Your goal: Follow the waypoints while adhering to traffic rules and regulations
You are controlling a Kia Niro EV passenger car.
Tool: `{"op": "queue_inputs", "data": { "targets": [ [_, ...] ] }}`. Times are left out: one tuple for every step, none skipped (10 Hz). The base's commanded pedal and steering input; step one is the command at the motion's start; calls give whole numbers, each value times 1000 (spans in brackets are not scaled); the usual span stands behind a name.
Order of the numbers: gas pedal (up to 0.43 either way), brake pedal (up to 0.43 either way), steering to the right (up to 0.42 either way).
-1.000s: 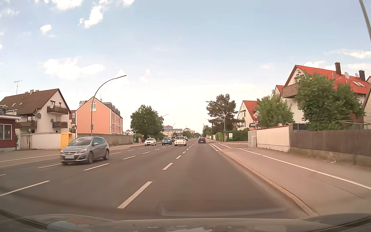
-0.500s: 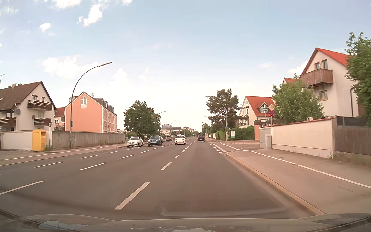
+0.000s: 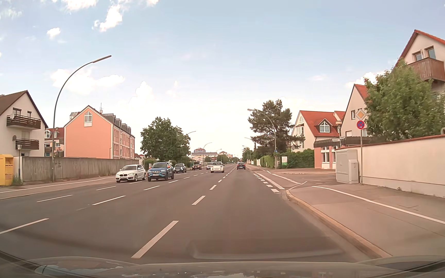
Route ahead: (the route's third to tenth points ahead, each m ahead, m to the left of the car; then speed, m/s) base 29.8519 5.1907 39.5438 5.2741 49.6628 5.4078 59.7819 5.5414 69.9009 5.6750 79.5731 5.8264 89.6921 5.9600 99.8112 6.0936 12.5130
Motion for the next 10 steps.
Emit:
{"op": "queue_inputs", "data": {
  "targets": [
    [67,18,-1],
    [67,18,-1],
    [67,18,0],
    [67,18,0],
    [67,18,1],
    [67,18,1],
    [67,18,0],
    [67,18,1],
    [67,18,1],
    [67,18,1]
  ]
}}
